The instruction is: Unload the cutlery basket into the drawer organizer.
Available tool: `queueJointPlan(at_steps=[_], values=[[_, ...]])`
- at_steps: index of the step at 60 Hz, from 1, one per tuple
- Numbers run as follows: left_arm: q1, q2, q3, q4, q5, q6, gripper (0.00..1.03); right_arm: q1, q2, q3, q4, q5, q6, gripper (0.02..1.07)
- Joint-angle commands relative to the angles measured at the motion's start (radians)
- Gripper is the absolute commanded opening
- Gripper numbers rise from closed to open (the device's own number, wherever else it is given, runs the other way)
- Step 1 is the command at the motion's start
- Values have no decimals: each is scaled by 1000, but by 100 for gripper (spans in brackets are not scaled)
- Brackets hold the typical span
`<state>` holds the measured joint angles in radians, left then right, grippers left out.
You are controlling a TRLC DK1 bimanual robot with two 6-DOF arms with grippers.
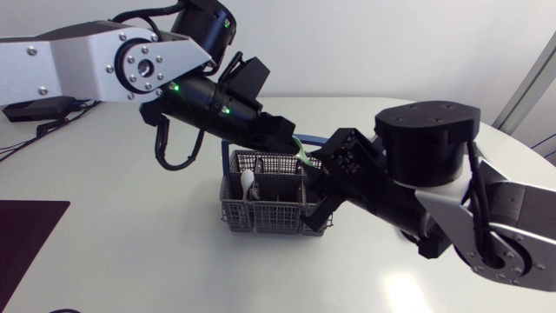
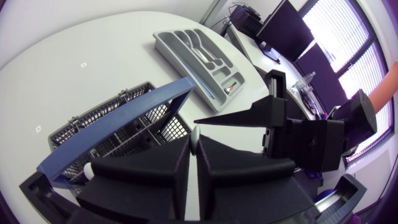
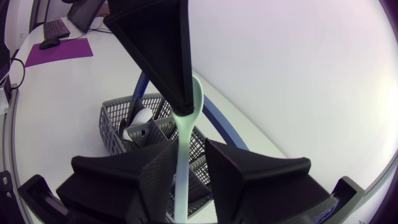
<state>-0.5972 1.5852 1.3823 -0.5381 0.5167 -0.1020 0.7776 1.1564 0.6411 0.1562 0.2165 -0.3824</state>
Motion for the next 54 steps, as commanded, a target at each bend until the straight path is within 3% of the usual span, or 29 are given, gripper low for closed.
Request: queueJointPlan(at_steps=[1,18,33,46,54], values=[[7,16,29,-14,13,-21,4,11,11,12,13,17,-23,20],[7,16,29,-19,19,-22,4,20,11,22,-9,20,-26,10],[4,13,32,-19,32,-27,8,28,3,12,-14,18,-39,9],[8,2,69,-30,36,-27,38,31,-4,8,-38,11,-41,9],[47,2,159,-31,36,-38,62,40,-24,-17,-57,4,-42,9]])
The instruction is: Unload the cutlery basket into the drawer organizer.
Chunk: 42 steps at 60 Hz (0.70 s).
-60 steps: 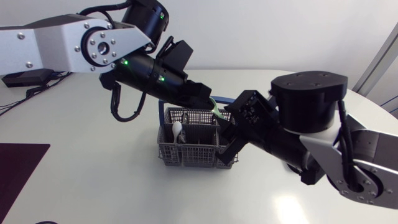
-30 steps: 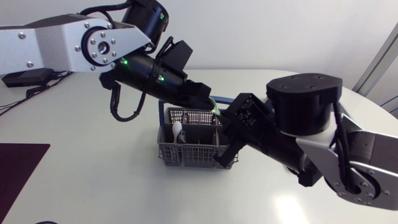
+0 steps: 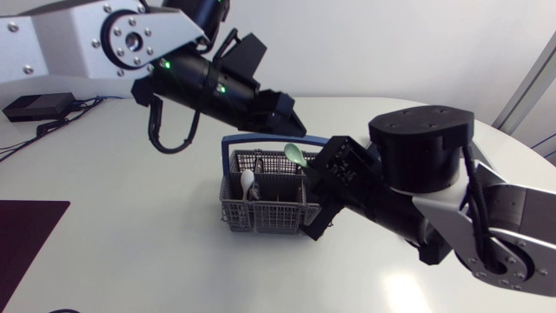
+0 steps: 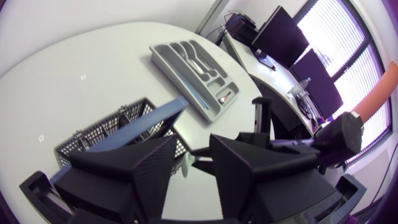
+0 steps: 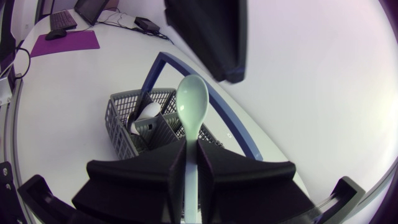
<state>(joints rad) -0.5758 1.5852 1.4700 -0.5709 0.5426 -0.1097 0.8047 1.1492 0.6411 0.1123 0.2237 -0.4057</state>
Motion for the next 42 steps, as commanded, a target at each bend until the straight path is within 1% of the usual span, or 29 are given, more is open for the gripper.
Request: queueJointPlan(at_steps=[1,6,12,16,19,22,24,26,27,31,33,34,38,42], values=[[31,2,82,2,11,-33,64,13,-22,-20,-17,-3,-19,9],[47,-1,127,8,8,-33,69,10,-57,-41,-42,-14,-21,10],[77,-11,147,6,2,-21,69,-4,-109,-61,-85,-41,-28,10],[86,-33,145,-21,-70,48,69,-44,-160,-78,-126,-84,-36,10],[86,-41,144,-50,-93,93,69,-84,-190,-84,-155,-130,-39,10],[86,-68,122,-86,-130,168,69,-153,-224,-92,-194,-201,-54,10],[80,-94,96,-90,-164,212,69,-183,-238,-95,-212,-234,-62,11],[70,-139,44,-87,-219,288,70,-259,-261,-101,-243,-310,-87,11],[70,-148,32,-86,-228,304,70,-279,-266,-103,-250,-327,-94,11],[68,-188,-28,-95,-245,383,70,-381,-286,-109,-284,-428,-139,11],[68,-200,-48,-95,-251,410,70,-424,-286,-109,-295,-462,-157,11],[68,-215,-76,-95,-262,446,70,-447,-286,-109,-303,-480,-170,11],[68,-241,-132,-92,-277,524,70,-527,-286,-112,-335,-546,-225,11],[67,-271,-200,-64,-291,610,70,-607,-282,-115,-365,-601,-298,11]])
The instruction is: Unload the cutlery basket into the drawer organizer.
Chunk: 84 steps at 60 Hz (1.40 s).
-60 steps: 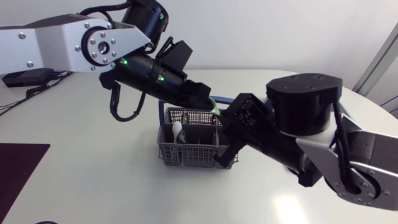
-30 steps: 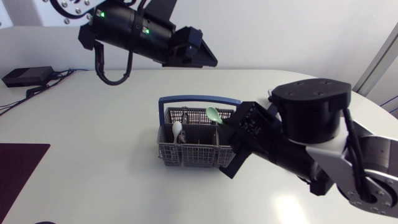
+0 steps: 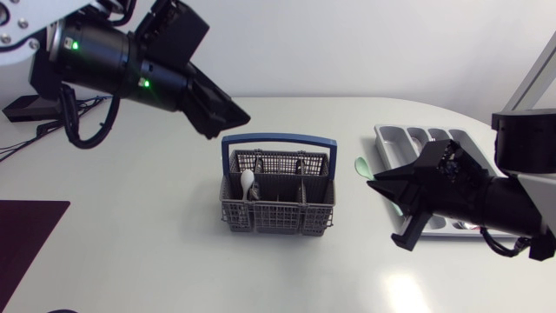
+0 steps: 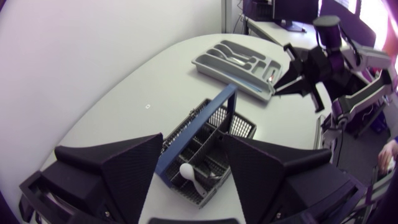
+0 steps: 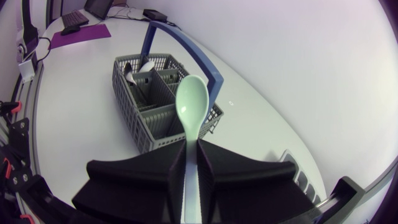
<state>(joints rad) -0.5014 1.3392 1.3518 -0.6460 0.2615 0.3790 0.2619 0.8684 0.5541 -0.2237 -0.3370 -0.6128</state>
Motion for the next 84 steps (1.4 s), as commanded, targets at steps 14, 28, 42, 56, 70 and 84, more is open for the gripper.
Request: queueJointPlan(at_steps=[14,28,42,56,70,84], values=[[-31,-58,-217,88,-24,278,70,-339,80,-8,-106,-208,-323,11],[-63,-23,-230,118,-67,337,70,-592,310,63,-147,-321,-599,11],[-104,11,-232,121,-125,374,70,-779,566,216,-232,-336,-900,11],[-132,18,-244,121,-146,420,72,-892,773,389,-362,-277,-1176,11],[-181,14,-289,120,-183,525,75,-961,902,466,-367,-181,-1334,11],[-195,20,-295,120,-197,594,75,-981,946,455,-301,-89,-1421,11]])
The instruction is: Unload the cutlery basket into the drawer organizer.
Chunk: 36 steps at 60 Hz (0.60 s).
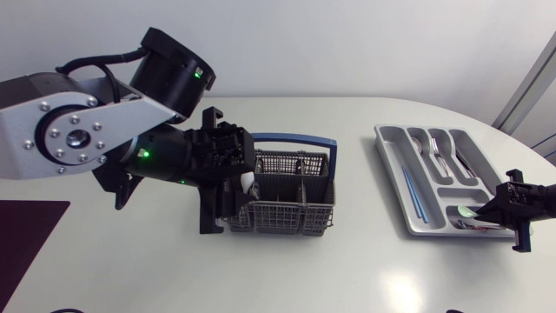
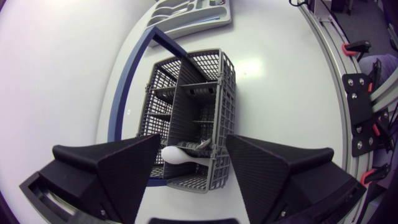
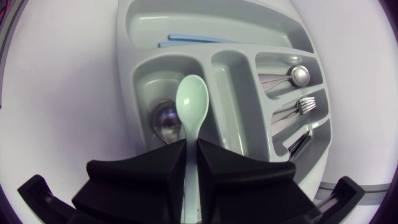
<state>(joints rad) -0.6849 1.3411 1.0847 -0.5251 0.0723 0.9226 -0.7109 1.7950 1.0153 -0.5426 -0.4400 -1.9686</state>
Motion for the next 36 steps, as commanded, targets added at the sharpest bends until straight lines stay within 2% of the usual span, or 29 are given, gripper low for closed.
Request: queueJointPlan(at_steps=[1,6,8,10,13,15,24,36], values=[[-15,20,-28,0,-8,53,75,-9,18,-14,36,20,-73,11],[-22,33,-29,0,-16,73,75,1,18,-32,67,41,-75,11],[-27,40,-29,0,-20,81,75,4,17,-37,78,47,-75,14],[-28,43,-29,0,-23,85,75,4,15,-46,93,50,-75,23],[-36,46,-31,0,-34,99,75,5,14,-64,132,64,-72,42],[-39,46,-31,2,-35,104,75,5,10,-73,147,67,-70,47],[-45,55,-31,2,-46,137,75,4,-60,-109,150,53,-62,49],[-51,59,-32,-4,-66,190,75,8,-240,-159,96,-54,-9,55]])
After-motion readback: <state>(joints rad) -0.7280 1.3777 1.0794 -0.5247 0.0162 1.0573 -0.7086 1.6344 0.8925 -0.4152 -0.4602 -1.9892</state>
